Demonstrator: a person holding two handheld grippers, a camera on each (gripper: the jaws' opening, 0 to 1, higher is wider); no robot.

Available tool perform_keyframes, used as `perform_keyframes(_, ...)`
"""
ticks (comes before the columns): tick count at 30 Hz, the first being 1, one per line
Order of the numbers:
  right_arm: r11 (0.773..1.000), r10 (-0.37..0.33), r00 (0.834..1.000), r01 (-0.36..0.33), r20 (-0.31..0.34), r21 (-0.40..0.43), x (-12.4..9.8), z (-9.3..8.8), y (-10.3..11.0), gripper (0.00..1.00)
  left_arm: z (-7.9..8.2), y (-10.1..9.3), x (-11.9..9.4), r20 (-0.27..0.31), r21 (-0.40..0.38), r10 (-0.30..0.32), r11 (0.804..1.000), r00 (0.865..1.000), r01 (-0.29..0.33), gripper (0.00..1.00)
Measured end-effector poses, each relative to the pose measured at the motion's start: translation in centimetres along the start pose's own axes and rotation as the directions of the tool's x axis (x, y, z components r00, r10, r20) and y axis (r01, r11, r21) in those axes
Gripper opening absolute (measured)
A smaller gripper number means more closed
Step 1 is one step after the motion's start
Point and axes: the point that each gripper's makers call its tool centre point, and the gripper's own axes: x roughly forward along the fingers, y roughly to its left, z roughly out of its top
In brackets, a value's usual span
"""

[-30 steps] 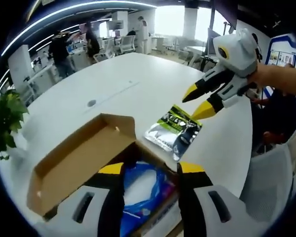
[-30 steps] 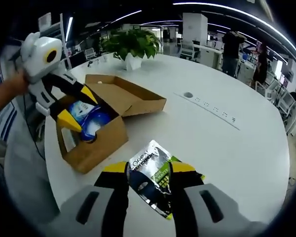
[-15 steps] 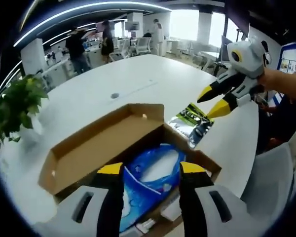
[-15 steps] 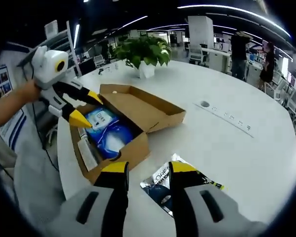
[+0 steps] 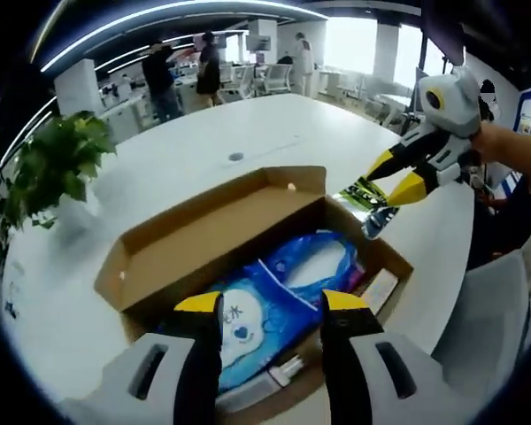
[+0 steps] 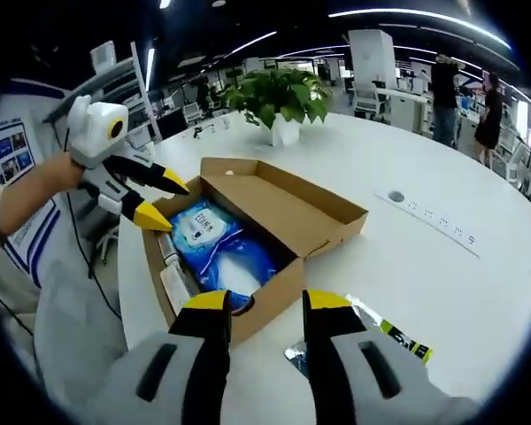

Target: Operate the shoe box by opening the lid, removing the specified soft item, and placing it in the target area until the item is outside and the box remains undamaged.

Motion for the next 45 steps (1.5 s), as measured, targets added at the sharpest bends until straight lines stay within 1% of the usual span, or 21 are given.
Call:
perform_keyframes(5,1.0,0.024,1.0,-0.024,0.001,0.002,0.9,0.4,1.0,0.3,-1.6,1.5,-1.3,-0.006,-0.031,0.036,0.999,0.999,-0.036,0.43)
perform_keyframes(14,0.997,0.074,0.997,-0.074,-0.004,-0.003,2.8,0.7,3.1,0.28,-4.4,3.2,-3.7,-0.024,-0.079,0.098,0.992,0.995,-0.1,0.41)
perform_keyframes(23,0.995,0.102,0.995,-0.102,-0.018,0.0,4.8,0.7,4.5,0.27,-7.2,5.1,-5.2,-0.054,-0.123,0.148,0.98,0.988,-0.154,0.39)
perform_keyframes(29,0.993,0.117,0.993,-0.117,-0.025,0.008,6.2,0.7,5.1,0.26,-8.6,5.8,-5.6,-0.065,-0.155,0.17,0.972,0.983,-0.179,0.35)
perform_keyframes(34,0.992,0.126,0.991,-0.125,-0.033,0.02,7.2,0.6,5.7,0.26,-9.6,6.5,-5.4,-0.074,-0.196,0.19,0.96,0.979,-0.201,0.31)
perform_keyframes(38,0.99,0.136,0.99,-0.135,-0.042,0.027,8.1,0.5,6.2,0.25,-10.5,6.8,-5.3,-0.089,-0.225,0.203,0.95,0.975,-0.219,0.29)
perform_keyframes(41,0.989,0.143,0.989,-0.142,-0.044,0.033,8.6,0.5,6.5,0.25,-11.0,6.8,-5.1,-0.097,-0.24,0.201,0.946,0.975,-0.219,0.27)
perform_keyframes(42,0.989,0.144,0.988,-0.143,-0.046,0.035,8.9,0.4,6.6,0.25,-11.2,6.8,-5.1,-0.1,-0.245,0.199,0.945,0.975,-0.218,0.25)
perform_keyframes(44,0.989,0.147,0.988,-0.146,-0.05,0.039,9.3,0.4,6.7,0.26,-11.1,6.8,-5.0,-0.085,-0.277,0.197,0.937,0.977,-0.213,0.19)
perform_keyframes(45,0.988,0.148,0.988,-0.146,-0.052,0.042,9.5,0.4,6.8,0.26,-11.2,6.9,-5.0,-0.09,-0.28,0.199,0.935,0.976,-0.217,0.16)
